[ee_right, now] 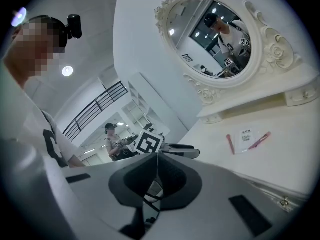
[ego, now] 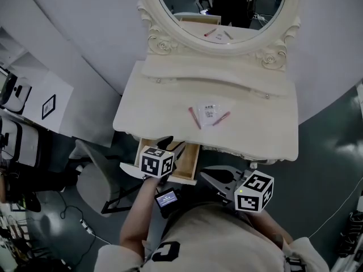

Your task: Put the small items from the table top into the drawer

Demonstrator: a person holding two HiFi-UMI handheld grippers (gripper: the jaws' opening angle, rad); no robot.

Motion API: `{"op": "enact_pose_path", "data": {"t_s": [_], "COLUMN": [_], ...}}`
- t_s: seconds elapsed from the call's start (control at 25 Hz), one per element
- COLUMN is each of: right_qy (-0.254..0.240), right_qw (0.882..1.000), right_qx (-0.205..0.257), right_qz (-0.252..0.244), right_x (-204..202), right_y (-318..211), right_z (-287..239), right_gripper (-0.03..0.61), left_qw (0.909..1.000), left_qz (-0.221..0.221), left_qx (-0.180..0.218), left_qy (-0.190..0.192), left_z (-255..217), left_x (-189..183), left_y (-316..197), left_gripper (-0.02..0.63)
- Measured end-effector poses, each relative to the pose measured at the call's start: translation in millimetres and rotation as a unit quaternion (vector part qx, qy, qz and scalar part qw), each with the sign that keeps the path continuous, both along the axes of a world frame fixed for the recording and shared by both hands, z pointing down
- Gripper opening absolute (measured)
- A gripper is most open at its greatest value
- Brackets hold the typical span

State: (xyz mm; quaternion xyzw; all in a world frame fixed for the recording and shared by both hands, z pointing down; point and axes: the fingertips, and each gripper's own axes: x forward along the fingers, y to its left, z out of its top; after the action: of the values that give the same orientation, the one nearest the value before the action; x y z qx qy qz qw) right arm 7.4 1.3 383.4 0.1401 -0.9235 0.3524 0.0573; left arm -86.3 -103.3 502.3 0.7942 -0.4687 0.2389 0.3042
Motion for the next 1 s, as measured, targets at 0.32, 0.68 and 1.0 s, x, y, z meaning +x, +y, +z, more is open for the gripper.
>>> {"op": "enact_pose_path", "data": {"t_s": [0.32,0.68,1.0], "right_qy": [-0.010,-0.014,-0.010], "right_qw": [1.000,0.999,0.999], "right_qx": [-0.025,-0.042,-0.050], "right_qz": [-0.009,-0.004,0.006], "right_x": [23.0,45.4,59.9], "right_y": [-10.5,-17.9,-29.8], "right_z": [12.1,22.9,29.5], "right_gripper": [0.029,0.029,0.029], "left_qw": [0.9994,0.9987,0.9974], "left_qz": [0.005,-0.002,-0.008], "left_qx": [-0.014,-0.032,-0.051], "left_qy": [-0.032,-0.039,-0.051], "left_z": [12.6,30.4,50.5], "left_x": [21.1,43.9,52.3], "left_y": [-16.8,-51.4,-81.8], "left_gripper": [0.259,0.259,0.258]}}
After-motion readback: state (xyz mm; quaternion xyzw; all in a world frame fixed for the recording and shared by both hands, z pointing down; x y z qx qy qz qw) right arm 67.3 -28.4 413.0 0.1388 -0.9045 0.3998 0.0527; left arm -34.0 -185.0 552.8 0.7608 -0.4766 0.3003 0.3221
